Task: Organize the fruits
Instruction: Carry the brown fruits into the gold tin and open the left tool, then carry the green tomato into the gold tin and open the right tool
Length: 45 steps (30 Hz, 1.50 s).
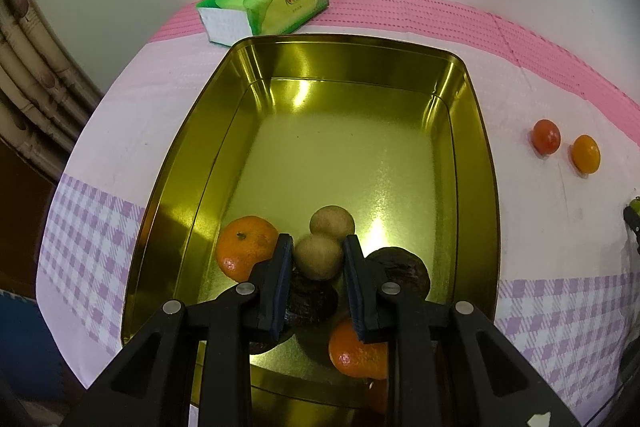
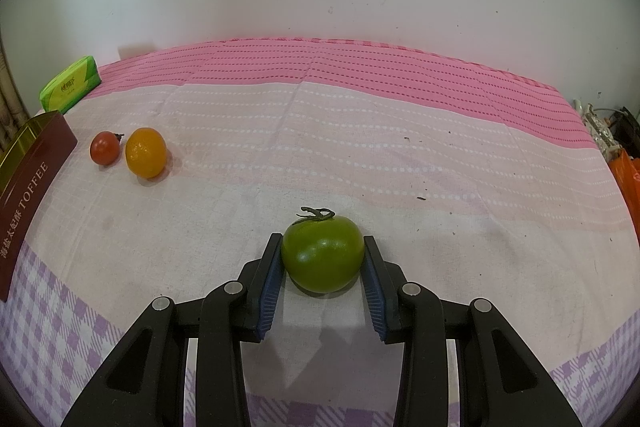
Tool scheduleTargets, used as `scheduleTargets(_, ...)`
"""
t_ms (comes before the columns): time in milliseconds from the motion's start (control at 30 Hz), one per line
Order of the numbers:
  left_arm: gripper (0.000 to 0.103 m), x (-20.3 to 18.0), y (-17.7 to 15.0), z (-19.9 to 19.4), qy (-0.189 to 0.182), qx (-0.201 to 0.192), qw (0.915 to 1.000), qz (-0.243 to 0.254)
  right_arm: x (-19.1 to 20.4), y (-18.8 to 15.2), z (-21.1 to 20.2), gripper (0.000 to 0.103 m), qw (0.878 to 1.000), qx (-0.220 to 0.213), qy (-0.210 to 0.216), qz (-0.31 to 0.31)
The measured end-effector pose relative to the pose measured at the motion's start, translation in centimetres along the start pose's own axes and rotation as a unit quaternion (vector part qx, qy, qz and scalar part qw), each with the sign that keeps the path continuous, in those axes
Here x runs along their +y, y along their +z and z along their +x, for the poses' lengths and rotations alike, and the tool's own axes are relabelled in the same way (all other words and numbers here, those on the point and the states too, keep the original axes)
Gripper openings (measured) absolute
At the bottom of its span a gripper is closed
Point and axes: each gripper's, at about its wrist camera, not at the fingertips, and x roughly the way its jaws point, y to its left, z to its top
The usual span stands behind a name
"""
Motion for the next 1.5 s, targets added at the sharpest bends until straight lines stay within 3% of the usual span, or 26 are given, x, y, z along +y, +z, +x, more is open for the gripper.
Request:
scheduleTargets(367,0.041,0.2,0.0,-2.3,-0.003,-0.027,0.9996,0.001,0.1,0.0,0.0,0.039,1.000,0.000,0.001,0.001)
scheduleTargets(500,0.053,0.7,-0.4,-3.7,-0.003,-0.041,0.9991,0.007,0.0,0.0,0.0,0.039,1.000,0.001,0.003,0.002)
scheduleTargets(1033,0.070,4.1,-3.4,-7.2,0.019,-0.079,0.9966,0.014,-0.1,0.0,-0.1,0.039,1.000,0.002,0.006,0.003)
scheduleTargets(1167,0.080,4.8,-4.4,-8.4,0.021,-0.090,0.9957,0.007,0.0,0.1,0.0,0.038,1.000,0.005,0.004,0.003)
scheduleTargets(1500,0.088,6.1,-5.4,-8.2,0.011,-0.074,0.9971,-0.017,0.8,0.8,-0.4,0.038,1.000,0.010,-0.004,0.000)
